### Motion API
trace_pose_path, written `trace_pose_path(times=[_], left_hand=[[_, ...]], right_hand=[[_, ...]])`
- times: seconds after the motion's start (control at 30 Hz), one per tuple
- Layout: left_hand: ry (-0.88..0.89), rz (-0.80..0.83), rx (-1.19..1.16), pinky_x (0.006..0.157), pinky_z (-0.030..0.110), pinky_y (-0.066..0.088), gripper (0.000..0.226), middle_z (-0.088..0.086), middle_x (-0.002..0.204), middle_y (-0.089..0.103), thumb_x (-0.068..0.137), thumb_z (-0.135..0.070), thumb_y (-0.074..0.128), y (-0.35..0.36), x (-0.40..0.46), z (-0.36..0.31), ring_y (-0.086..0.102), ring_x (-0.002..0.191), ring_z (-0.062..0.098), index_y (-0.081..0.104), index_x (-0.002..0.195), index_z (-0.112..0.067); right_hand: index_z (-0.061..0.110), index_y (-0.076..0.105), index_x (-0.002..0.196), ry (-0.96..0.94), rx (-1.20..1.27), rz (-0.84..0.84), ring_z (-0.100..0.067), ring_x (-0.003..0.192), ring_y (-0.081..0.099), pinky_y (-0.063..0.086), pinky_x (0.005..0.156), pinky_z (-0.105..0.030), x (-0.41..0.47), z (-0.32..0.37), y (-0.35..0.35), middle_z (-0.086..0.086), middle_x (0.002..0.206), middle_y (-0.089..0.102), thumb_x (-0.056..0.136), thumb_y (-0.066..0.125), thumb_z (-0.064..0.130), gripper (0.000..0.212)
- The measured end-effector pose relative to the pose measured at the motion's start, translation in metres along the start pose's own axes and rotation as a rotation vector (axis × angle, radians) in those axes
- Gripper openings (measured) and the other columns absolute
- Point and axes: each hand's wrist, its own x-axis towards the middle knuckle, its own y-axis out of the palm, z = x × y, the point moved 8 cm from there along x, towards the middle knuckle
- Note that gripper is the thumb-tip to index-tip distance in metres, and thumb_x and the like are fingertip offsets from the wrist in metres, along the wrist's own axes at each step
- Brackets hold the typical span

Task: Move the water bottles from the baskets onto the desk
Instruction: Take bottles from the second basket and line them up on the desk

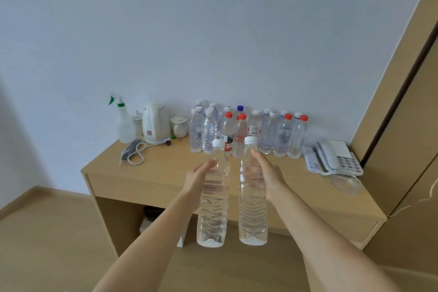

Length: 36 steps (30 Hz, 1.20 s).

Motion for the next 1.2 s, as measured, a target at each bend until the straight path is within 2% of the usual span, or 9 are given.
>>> trace_pose_path(times=[0.23,0.37,0.57,0.67,0.77,0.9,1.03,1.1,1.2], left_hand=[[0.017,0.06,0.029,0.071,0.04,0.058,0.033,0.02,0.107,0.068,0.081,-0.036,0.068,0.078,0.044,0.0,0.069,0.084,0.038,0.063,0.106,-0.016],[0.017,0.072,0.041,0.067,0.037,0.056,0.022,0.021,0.107,0.066,0.081,-0.032,0.068,0.103,0.076,0.0,0.067,0.082,0.035,0.065,0.097,-0.018],[-0.004,0.074,0.079,0.085,0.048,0.054,0.041,0.01,0.1,0.067,0.066,-0.043,0.074,0.127,0.152,0.01,0.064,0.101,0.037,0.067,0.098,-0.018],[-0.004,0.08,0.083,0.081,0.04,0.053,0.066,0.007,0.109,0.065,0.056,-0.048,0.072,0.14,0.195,0.004,0.061,0.106,0.029,0.064,0.112,-0.015],[0.0,0.094,0.113,0.094,0.039,0.044,0.073,0.004,0.113,0.065,0.057,-0.05,0.076,0.151,0.226,-0.004,0.058,0.108,0.023,0.061,0.117,-0.012],[0.023,0.077,0.224,0.086,0.035,0.038,0.053,0.001,0.109,0.065,0.07,-0.042,0.074,0.163,0.268,-0.007,0.056,0.105,0.02,0.062,0.114,-0.015],[0.069,0.041,0.388,0.091,0.041,0.05,0.075,-0.002,0.104,0.068,0.046,-0.057,0.074,0.17,0.297,-0.006,0.064,0.101,0.02,0.062,0.111,-0.02],[0.062,0.007,0.452,0.091,0.037,0.049,0.076,-0.002,0.11,0.063,0.053,-0.049,0.079,0.173,0.305,-0.005,0.061,0.101,0.02,0.056,0.117,-0.014],[0.07,-0.038,0.525,0.077,0.028,0.041,0.064,-0.001,0.101,0.055,0.068,-0.03,0.08,0.181,0.313,-0.001,0.053,0.09,0.017,0.049,0.119,-0.008]], right_hand=[[0.013,0.061,0.116,-0.023,0.05,-0.072,-0.022,0.076,0.071,0.055,0.086,-0.044,0.052,0.015,-0.061,-0.008,0.092,0.073,0.077,0.067,0.054,0.057],[0.013,0.062,0.115,-0.029,0.067,-0.106,-0.02,0.074,0.07,0.057,0.075,-0.035,0.085,0.019,-0.079,-0.007,0.09,0.073,0.078,0.066,0.053,0.055],[0.017,0.064,0.11,-0.043,0.036,-0.172,-0.02,0.078,0.07,0.056,0.077,-0.035,0.154,0.018,-0.093,-0.005,0.092,0.073,0.078,0.066,0.053,0.048],[0.017,0.066,0.099,-0.017,-0.006,-0.191,-0.024,0.09,0.068,0.054,0.088,-0.042,0.197,0.02,-0.097,-0.005,0.096,0.072,0.076,0.067,0.053,0.043],[0.017,0.063,0.094,-0.023,-0.064,-0.224,-0.023,0.096,0.063,0.052,0.091,-0.045,0.231,0.028,-0.104,-0.004,0.097,0.07,0.074,0.07,0.053,0.042],[0.012,0.046,0.071,-0.073,-0.182,-0.32,-0.019,0.076,0.053,0.044,0.073,-0.032,0.269,0.044,-0.118,-0.001,0.078,0.054,0.076,0.07,0.049,0.044],[0.013,0.051,0.082,-0.103,-0.244,-0.412,-0.015,0.075,0.053,0.039,0.061,-0.025,0.289,0.051,-0.134,0.0,0.084,0.056,0.075,0.072,0.045,0.039],[0.012,0.054,0.092,-0.095,-0.282,-0.458,-0.016,0.08,0.054,0.037,0.059,-0.024,0.296,0.052,-0.142,0.001,0.09,0.057,0.074,0.073,0.046,0.043],[0.015,0.055,0.093,-0.105,-0.465,-0.481,-0.015,0.081,0.057,0.041,0.064,-0.028,0.305,0.055,-0.145,0.004,0.09,0.061,0.072,0.072,0.051,0.044]])
